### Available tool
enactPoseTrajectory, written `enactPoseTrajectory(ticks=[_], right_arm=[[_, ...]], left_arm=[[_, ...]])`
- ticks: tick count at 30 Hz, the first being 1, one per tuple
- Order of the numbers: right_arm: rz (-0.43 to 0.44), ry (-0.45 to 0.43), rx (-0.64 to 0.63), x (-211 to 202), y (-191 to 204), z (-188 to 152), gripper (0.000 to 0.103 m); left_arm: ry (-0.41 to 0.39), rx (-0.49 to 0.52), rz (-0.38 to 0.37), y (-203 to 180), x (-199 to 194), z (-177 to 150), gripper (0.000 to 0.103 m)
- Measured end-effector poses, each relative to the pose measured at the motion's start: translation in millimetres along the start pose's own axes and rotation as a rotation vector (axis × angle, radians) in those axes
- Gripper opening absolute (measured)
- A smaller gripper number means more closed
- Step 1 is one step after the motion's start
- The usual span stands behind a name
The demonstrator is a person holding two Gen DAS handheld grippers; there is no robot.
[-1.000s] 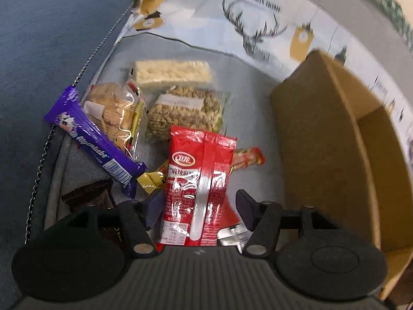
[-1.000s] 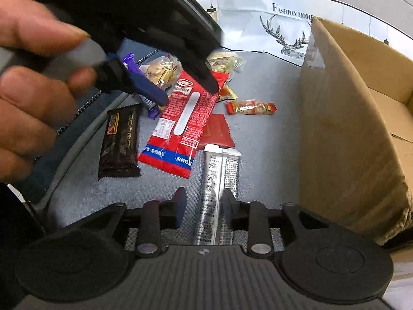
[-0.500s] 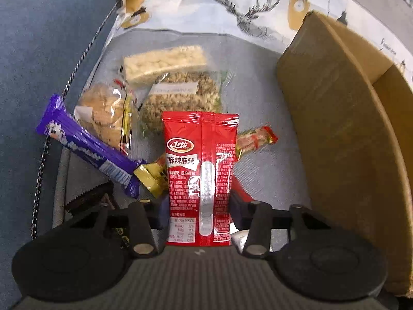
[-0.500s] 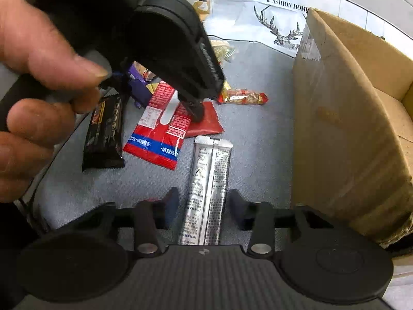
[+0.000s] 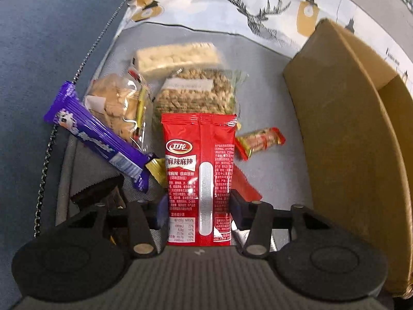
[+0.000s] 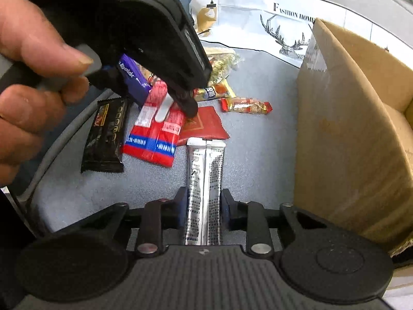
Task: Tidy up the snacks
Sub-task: 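Grasp the red spicy-strip packet with left tool while right grasps silver stick pack, then lift both held packets and carry them over the cardboard box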
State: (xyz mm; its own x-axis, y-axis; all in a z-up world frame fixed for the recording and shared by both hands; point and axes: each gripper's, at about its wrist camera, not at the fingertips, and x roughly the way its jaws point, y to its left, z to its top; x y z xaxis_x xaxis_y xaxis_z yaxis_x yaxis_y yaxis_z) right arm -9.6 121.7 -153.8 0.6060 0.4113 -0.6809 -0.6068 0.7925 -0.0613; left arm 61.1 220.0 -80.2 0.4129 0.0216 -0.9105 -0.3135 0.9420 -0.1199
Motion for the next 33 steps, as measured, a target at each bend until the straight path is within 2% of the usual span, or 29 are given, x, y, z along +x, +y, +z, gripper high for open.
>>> enactPoseTrajectory(ticks=[3,5,10,16,23,28,33], right_arm=[[0.002,0.004,0.008,2.3,-2.8,2.0,0.032],[0.002,0.004,0.006,2.6,-2.2,2.1,0.033],[0.006,-0.018,-0.007,0.2,-2.5,2.4,0.026],[-0.017,-0.073,-0.033,-15.4,1.6,1.1,0.022],[-0.041,-0.137,0.009,-42.1,-1.4,8.2,0.021],[-0.039,-0.235,0.042,-73.0,-8.2,16.8,0.021],[-0.031,-0.337,0.065,-102.1,-20.2,25.0,0.021]], left_arm=[[0.004,0.016,0.005,-1.5,3.4,-1.8,0.056],[0.0,0.017,0.005,-0.9,3.8,-1.3,0.052],[-0.029,0.023,-0.032,-1.4,-2.2,-1.1,0.048],[-0.123,0.01,-0.094,-0.3,-25.9,-3.0,0.048],[-0.246,-0.027,-0.128,6.3,-59.5,-4.3,0.048],[-0.348,-0.052,-0.141,8.3,-84.7,-4.4,0.048],[-0.418,-0.087,-0.146,11.2,-102.5,-4.2,0.048]])
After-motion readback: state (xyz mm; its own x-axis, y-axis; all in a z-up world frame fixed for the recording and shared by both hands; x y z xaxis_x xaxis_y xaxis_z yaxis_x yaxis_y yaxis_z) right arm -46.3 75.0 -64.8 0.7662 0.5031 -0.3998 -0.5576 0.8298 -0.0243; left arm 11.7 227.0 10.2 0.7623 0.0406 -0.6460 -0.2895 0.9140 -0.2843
